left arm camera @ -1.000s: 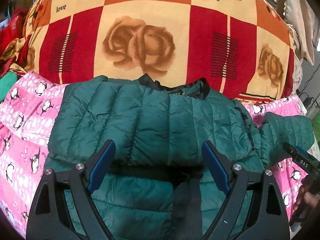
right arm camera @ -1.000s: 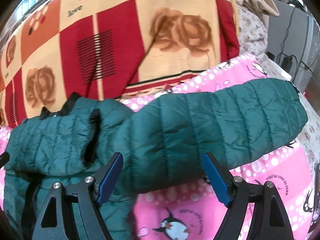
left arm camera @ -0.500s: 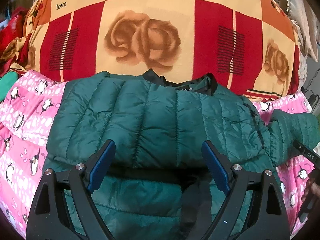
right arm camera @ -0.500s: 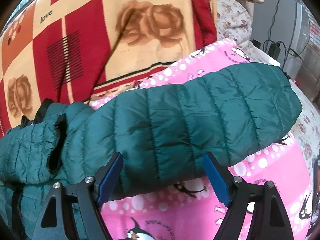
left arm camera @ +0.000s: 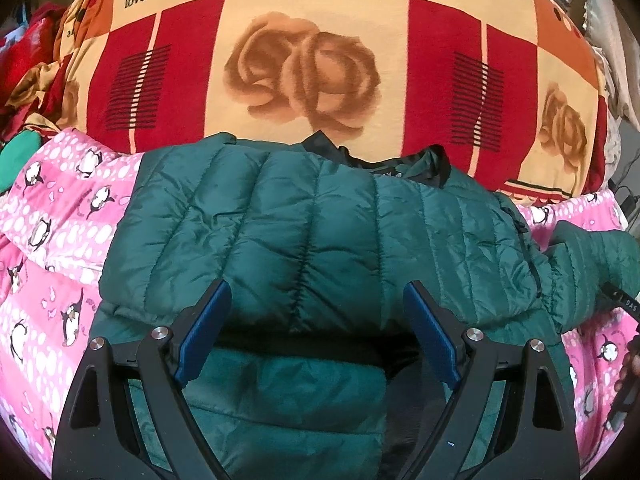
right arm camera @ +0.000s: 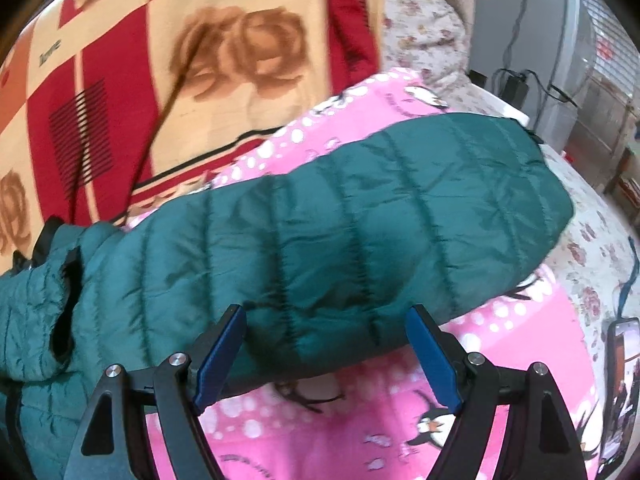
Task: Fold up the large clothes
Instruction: 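Grasp that sleeve with the right gripper and lift it toward the jacket body, then lay the held sleeve across the jacket body and open the right gripper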
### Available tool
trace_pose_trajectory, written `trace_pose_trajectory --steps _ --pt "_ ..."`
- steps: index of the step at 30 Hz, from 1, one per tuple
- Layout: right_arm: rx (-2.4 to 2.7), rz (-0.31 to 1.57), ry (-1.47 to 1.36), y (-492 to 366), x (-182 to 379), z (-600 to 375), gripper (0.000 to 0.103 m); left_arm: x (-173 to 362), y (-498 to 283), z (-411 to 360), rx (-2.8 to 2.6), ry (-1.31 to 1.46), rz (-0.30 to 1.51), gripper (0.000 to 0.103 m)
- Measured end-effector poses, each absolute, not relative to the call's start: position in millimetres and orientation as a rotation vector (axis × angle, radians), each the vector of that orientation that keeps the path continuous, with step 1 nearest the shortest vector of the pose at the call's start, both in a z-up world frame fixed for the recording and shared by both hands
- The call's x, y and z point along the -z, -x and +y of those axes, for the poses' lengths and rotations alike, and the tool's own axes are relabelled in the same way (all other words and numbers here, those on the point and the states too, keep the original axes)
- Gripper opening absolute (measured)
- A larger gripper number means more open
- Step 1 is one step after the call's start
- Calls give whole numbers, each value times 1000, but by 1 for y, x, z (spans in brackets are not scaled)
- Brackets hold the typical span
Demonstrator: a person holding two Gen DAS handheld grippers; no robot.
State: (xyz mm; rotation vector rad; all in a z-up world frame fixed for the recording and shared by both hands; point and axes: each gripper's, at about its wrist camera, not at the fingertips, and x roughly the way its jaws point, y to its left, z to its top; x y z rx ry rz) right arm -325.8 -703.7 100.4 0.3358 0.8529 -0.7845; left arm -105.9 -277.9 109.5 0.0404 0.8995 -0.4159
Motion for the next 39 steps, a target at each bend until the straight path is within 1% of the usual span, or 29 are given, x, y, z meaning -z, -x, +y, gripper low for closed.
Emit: trace_pose_trajectory --steps 6,9,16,20,25,26,27,28,29,30,32,39 --pt "880 786 -410 352 -111 -739 80 -107 100 -270 401 -3 902 88" --pt "926 755 -459 364 -113 -762 85 -107 100 -267 397 16 888 88" --pt "987 712 -526 380 -113 -806 86 -101 93 -263 381 13 896 88" --pt "989 659 -618 386 -111 -833 91 -97 89 -262 370 5 903 88" --pt "962 601 -699 388 -107 -850 91 -96 87 -261 365 -6 903 88" --pt "957 597 -686 387 -107 -849 87 -96 87 -261 366 -6 904 88" --pt "946 590 -665 386 -109 -847 70 -97 87 -260 366 -6 903 88" --pt "938 587 -632 384 -112 -843 61 -97 87 -260 364 -5 902 88" --pt "934 586 -602 382 -115 -838 47 -97 87 -259 362 -4 903 88" --pt "930 582 -551 380 -121 -830 37 -97 86 -258 360 -1 904 88" --pt "893 571 -507 378 -129 -818 29 -98 86 -256 357 10 909 88" --pt "667 519 -504 370 -151 -777 29 -107 89 -248 355 10 896 88"
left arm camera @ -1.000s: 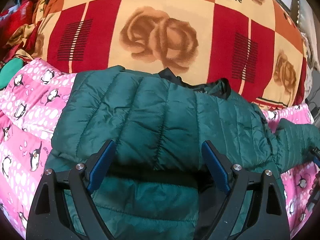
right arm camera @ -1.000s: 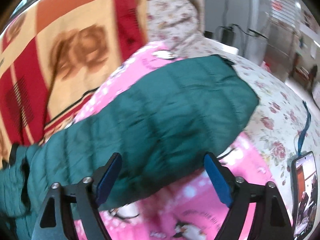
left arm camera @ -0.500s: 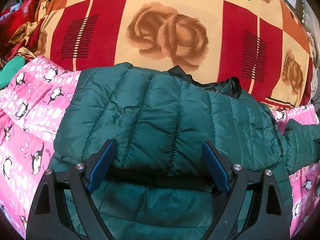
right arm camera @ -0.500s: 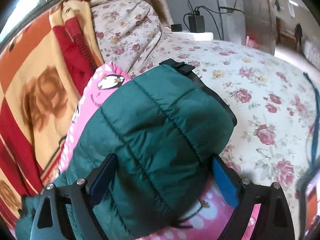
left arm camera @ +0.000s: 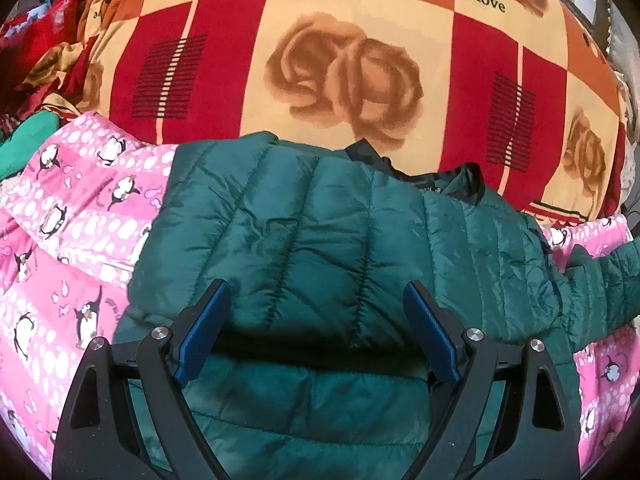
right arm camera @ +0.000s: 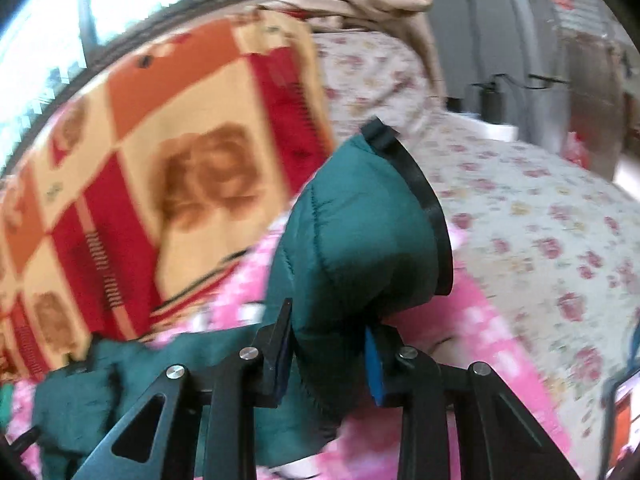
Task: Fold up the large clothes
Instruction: 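Lay the held sleeve across the jacket body and open the right gripper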
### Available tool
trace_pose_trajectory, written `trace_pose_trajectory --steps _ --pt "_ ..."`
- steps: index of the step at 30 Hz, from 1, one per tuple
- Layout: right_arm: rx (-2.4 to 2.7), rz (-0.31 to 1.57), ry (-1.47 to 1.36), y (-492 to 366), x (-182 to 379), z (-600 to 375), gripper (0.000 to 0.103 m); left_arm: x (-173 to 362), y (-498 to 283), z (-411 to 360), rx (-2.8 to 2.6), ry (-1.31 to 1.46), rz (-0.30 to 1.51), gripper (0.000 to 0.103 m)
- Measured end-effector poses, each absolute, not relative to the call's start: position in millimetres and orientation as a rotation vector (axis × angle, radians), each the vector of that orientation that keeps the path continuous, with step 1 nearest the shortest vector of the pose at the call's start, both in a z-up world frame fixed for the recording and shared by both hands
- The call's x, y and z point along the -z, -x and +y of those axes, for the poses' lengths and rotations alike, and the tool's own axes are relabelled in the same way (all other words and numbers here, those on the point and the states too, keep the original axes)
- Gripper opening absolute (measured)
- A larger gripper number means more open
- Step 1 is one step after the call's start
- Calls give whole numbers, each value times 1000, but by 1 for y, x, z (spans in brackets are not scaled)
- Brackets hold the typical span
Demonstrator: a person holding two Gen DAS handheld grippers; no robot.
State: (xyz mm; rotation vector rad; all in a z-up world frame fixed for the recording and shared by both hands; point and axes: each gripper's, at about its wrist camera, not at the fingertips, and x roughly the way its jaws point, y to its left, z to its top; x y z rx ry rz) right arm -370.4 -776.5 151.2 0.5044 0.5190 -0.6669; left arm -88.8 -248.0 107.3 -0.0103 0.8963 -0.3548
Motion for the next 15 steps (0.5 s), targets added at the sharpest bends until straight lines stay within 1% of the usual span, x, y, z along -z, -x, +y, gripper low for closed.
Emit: trace_pose_trajectory --steps 5,7,13,15 --pt "570 518 -457 353 -166 -735 29 -113 89 -241 345 18 898 88" --pt "535 527 -444 345 -169 -721 26 -115 91 -239 344 16 894 88" --pt "442 556 -433 324 -171 -686 25 -118 91 -232 327 -7 890 88" --pt "408 566 -444 317 -170 -675 23 -117 90 -229 319 -9 893 88"
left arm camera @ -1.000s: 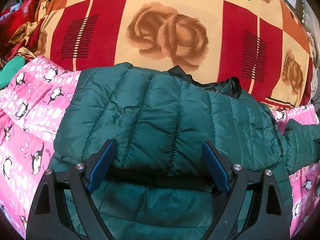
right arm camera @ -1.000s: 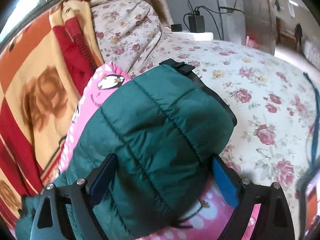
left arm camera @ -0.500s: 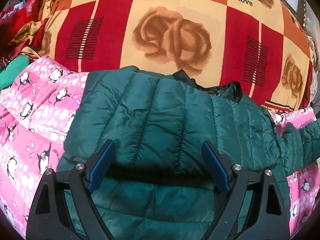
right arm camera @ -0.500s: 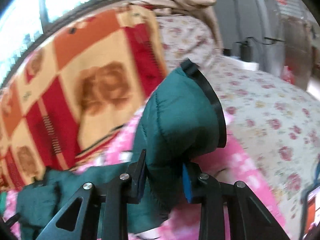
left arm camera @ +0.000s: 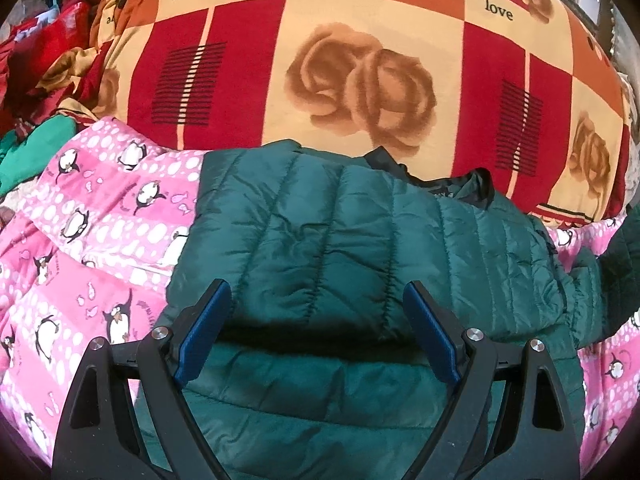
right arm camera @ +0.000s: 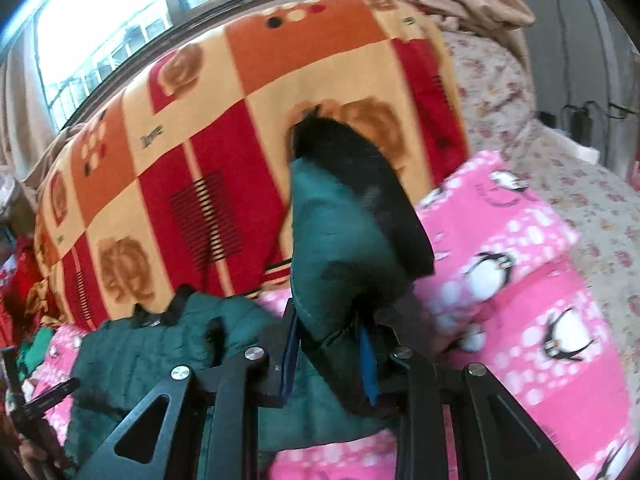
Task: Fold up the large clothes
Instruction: 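Lay the held sleeve across the jacket body and open the right gripper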
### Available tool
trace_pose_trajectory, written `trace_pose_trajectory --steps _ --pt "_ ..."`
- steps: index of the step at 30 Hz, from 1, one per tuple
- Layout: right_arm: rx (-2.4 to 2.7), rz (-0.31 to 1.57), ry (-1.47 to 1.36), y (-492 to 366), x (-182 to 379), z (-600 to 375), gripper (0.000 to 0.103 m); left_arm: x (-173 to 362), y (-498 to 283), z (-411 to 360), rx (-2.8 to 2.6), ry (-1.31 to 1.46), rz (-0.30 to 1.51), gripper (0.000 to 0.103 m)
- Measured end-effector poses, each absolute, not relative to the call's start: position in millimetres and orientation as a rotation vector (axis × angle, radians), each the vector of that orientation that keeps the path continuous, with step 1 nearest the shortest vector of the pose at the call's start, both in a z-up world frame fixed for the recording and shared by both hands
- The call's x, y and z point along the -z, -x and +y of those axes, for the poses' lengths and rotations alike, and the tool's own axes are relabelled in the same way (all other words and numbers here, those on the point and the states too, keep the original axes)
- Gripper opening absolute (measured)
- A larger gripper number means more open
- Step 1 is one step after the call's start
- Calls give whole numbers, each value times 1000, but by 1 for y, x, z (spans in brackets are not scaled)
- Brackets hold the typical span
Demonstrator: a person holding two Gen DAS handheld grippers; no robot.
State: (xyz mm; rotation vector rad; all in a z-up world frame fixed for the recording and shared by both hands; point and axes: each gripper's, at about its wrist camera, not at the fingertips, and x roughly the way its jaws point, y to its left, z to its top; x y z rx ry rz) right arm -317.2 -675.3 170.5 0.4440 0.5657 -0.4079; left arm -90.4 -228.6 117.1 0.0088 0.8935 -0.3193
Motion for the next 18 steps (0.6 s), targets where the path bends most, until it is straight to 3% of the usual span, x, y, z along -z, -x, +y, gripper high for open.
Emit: trace_pose_trajectory --steps 6,9,16,18 --pt "336 600 -439 294 -167 -643 22 -115 87 -218 305 4 901 88" --pt "293 610 -447 283 -166 -627 9 -114 85 -213 300 18 905 88" --pt "230 685 -466 246 -149 -595 9 -112 84 -201 298 32 913 88" --pt "224 750 -454 237 -140 -589 15 -111 82 -199 294 38 917 88"
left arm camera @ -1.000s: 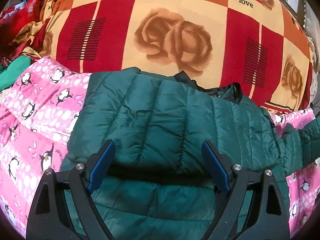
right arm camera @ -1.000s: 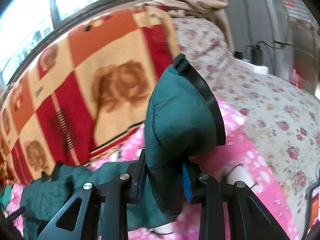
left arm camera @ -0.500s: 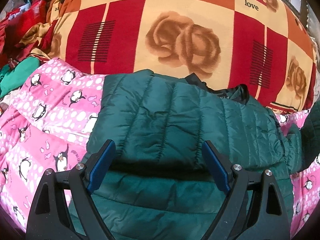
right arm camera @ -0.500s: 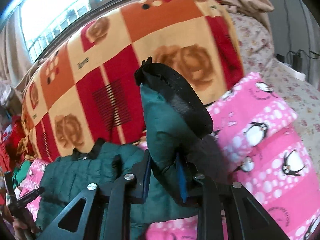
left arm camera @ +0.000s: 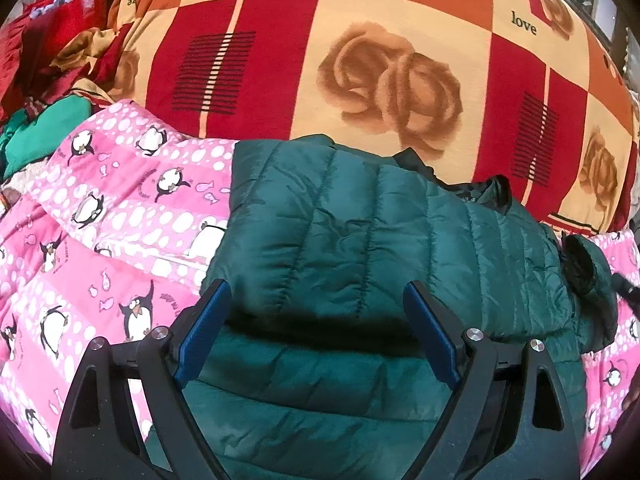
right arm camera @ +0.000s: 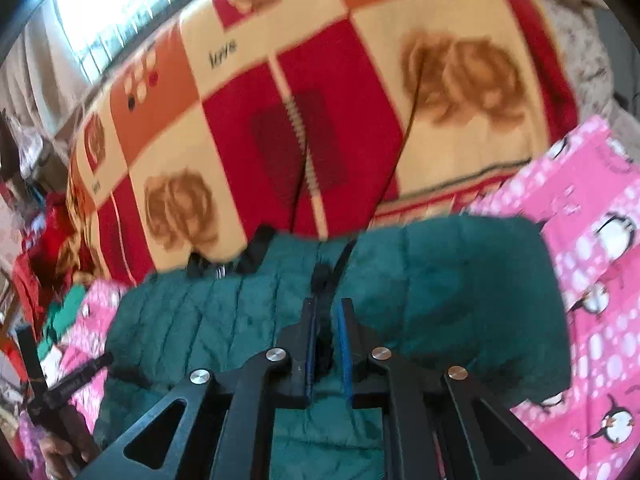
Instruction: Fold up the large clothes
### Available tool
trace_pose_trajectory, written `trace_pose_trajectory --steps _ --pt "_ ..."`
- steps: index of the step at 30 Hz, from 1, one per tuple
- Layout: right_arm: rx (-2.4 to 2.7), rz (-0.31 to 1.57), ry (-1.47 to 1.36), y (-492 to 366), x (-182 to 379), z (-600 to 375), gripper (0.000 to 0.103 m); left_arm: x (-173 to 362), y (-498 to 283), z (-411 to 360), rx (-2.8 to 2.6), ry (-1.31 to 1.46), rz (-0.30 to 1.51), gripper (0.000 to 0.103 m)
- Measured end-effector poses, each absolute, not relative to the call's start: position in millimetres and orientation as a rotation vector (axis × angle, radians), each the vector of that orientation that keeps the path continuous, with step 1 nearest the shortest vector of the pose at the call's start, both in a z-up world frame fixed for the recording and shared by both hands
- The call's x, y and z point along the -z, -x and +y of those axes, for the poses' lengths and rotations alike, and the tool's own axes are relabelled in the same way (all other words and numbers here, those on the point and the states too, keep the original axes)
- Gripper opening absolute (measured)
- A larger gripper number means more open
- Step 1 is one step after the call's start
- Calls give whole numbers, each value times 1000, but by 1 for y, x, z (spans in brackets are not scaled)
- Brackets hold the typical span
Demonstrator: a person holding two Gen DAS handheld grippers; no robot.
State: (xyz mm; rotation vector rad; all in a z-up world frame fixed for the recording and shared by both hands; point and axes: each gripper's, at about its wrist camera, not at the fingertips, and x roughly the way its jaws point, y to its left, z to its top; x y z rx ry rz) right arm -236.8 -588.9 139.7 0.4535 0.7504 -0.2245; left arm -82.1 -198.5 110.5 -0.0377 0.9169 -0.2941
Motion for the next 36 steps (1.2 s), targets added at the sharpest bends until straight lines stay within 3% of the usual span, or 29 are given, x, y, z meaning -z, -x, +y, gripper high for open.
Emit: trace_pose_trajectory --steps 1,2,3,5,13,15,18,25,27,34,35,36 --pt "240 774 -421 233 -136 -584 19 -109 81 -197 292 44 921 88" --pt "248 789 -384 231 -133 -579 36 -108 80 -196 289 53 928 88" --pt "246 799 -351 230 -130 -574 60 -107 79 -195 288 58 931 88" --pt "251 802 -298 229 -124 -567 82 -104 78 -195 286 59 937 88" --pt "384 891 -96 201 -89 -570 81 -100 80 -198 290 44 949 88" --pt "380 892 -120 202 -84 -579 50 -102 81 -196 289 44 944 88" --pt "349 836 -229 216 -93 -592 32 -102 80 -194 284 51 943 88" --pt "213 708 -382 237 -142 -582 31 -106 81 -192 290 68 939 88" --pt "159 674 -403 237 -156 -571 19 -110 82 -191 292 69 933 88" --pt "165 709 -318 211 -165 -546 20 -117 85 -177 286 86 913 88" --pt "174 745 -312 210 -160 -545 33 -117 84 -175 282 88 915 88" --pt "186 783 -297 208 -154 -544 59 -115 83 -174 280 92 922 88"
